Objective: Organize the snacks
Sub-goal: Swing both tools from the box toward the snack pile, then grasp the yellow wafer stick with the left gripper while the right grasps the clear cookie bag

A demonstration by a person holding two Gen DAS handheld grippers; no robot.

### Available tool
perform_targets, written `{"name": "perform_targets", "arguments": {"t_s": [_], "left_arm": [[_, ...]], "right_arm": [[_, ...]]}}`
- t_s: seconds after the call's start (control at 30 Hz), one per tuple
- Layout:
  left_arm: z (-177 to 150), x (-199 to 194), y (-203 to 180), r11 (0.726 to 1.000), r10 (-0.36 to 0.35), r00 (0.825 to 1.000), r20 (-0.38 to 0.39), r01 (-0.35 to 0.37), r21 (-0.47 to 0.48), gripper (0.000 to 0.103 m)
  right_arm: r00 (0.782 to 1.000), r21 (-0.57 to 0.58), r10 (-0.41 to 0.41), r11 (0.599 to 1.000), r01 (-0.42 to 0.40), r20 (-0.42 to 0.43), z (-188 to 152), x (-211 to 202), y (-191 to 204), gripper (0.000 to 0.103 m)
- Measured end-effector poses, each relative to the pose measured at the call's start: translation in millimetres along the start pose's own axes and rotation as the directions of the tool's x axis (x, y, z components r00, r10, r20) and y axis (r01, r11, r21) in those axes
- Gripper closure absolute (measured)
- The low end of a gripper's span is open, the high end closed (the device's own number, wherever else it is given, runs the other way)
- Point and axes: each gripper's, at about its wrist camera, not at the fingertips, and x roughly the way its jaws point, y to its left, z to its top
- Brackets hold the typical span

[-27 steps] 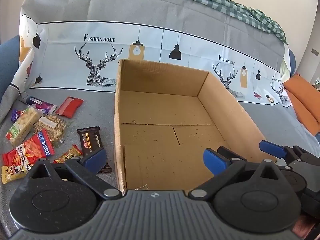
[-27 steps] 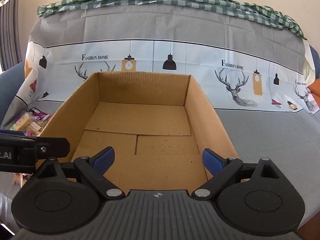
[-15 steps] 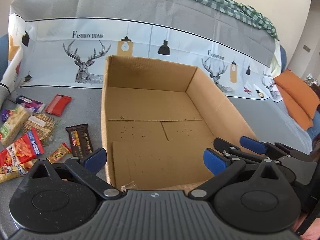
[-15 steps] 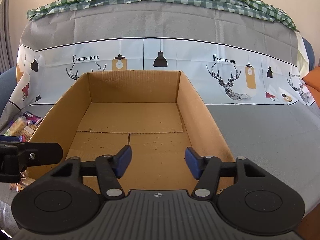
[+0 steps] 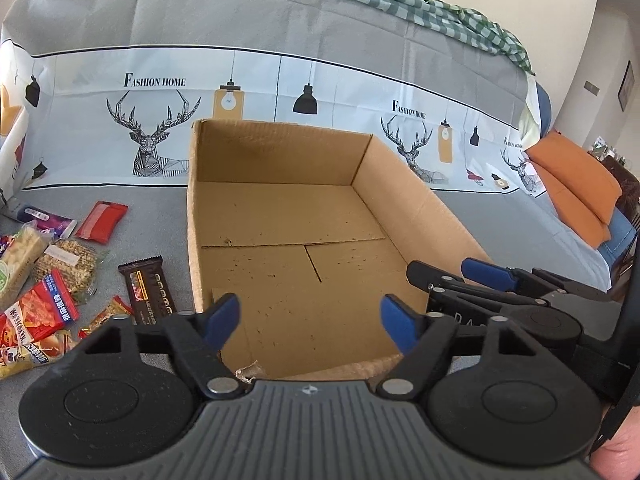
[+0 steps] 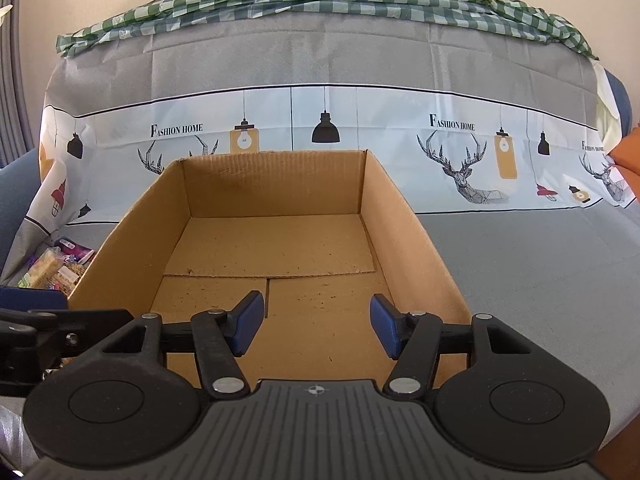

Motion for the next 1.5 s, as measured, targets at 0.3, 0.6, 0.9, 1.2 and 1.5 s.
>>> {"name": "perform_targets", "arguments": {"t_s": [0.3,0.6,0.9,1.2,1.5], "left_arm": [[1.6,-26.3,12.9,0.999,-0.035,0.999,0.022,0.034,0.031,0.091],[22.3,-85.6,64.1,0.979,-0.105,0.99,0.098,0.086,0.183,0.094],[-21.8,-95.0,249.6,0.924,-0.012,0.992,0.125,0.059,-0.377,0.093],[-22.1,-59.5,288.4,0.904,0.087,0.995,-0.05,-0.1,-0.416,0.067],[-26.0,-14.7,274.5,0.938,0.151,0.968,-0.201,-0.204,-0.279,0.05]], "right_arm": [[0.998,0.018,0.014,1.0,-0.015,0.063,7.5,-11.4,14.5,0.073],[0.978,0.08,0.159,0.982,-0.171,0.131,17.4,-39.2,52.5,0.064],[0.922,-0.034,0.361,0.932,-0.36,0.137,-8.8,-45.2,135.7,0.058],[0.896,-0.161,0.444,0.883,-0.442,-0.023,-41.5,-6.4,207.7,0.049],[0.92,-0.346,0.379,0.854,-0.389,-0.099,-63.2,32.0,240.7,0.021]]}}
